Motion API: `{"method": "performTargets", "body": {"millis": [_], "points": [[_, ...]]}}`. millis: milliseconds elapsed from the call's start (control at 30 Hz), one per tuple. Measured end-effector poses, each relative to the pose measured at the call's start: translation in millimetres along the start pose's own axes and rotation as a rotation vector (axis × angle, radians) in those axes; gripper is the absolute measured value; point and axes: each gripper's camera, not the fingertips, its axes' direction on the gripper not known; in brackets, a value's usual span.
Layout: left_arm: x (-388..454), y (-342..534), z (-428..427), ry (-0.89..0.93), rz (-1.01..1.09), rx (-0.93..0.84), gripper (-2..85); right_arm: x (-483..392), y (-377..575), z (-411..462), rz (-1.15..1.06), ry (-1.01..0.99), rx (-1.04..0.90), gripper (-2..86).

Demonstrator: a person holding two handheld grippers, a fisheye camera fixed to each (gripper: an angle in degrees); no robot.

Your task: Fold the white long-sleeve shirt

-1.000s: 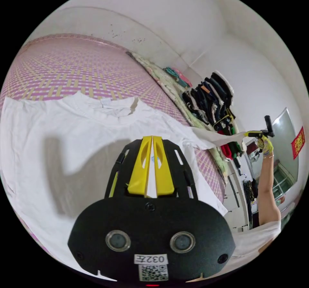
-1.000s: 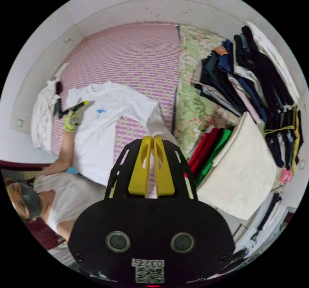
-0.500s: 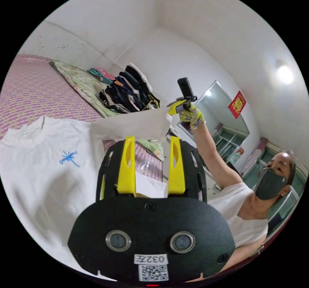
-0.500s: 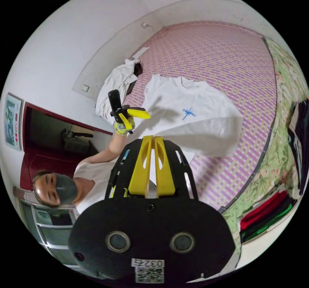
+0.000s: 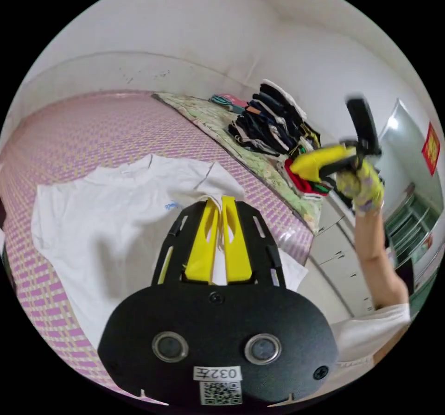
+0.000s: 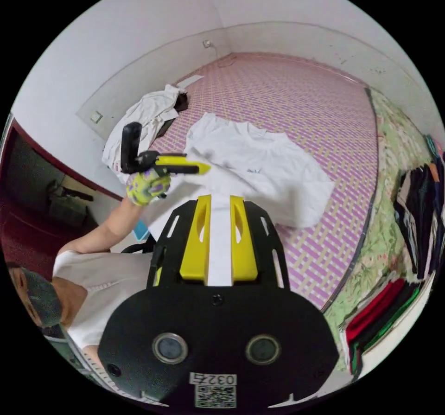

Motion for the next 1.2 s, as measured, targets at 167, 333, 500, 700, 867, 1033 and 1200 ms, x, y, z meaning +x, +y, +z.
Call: {"method": "performTargets", "body": {"millis": [167, 333, 500, 700, 867, 1033, 1200], "points": [[-20, -53, -31, 0.166, -0.087, 0.11, -1.0, 43, 165, 47, 0.235, -0.008, 0.032, 7.8], [13, -128, -45, 0.221, -0.053, 0.225, -1.0, 44, 275, 83, 0.414, -0.206, 0.157, 9.8], [49, -187, -35, 0.254, -0.043, 0.277, -0.9, 14, 291, 99, 0.393, -0.235, 0.212, 10.2], [49, -224, -24, 0.305, -0.145, 0.304, -0.9, 2, 307, 94, 0.357, -0.306, 0.282, 6.2], [40, -241, -26, 0.405, -0.191, 0.351, -0.9, 1, 333, 97, 0.394, -0.384, 0.286, 12.8], [39, -253, -27, 0.424, -0.2, 0.355, -0.9, -36, 328, 104, 0.358, -0.269, 0.255, 10.8], [34, -264, -38, 0.44, -0.178, 0.364, -1.0, -54, 357, 91, 0.403, -0.184, 0.311, 0.1]]}}
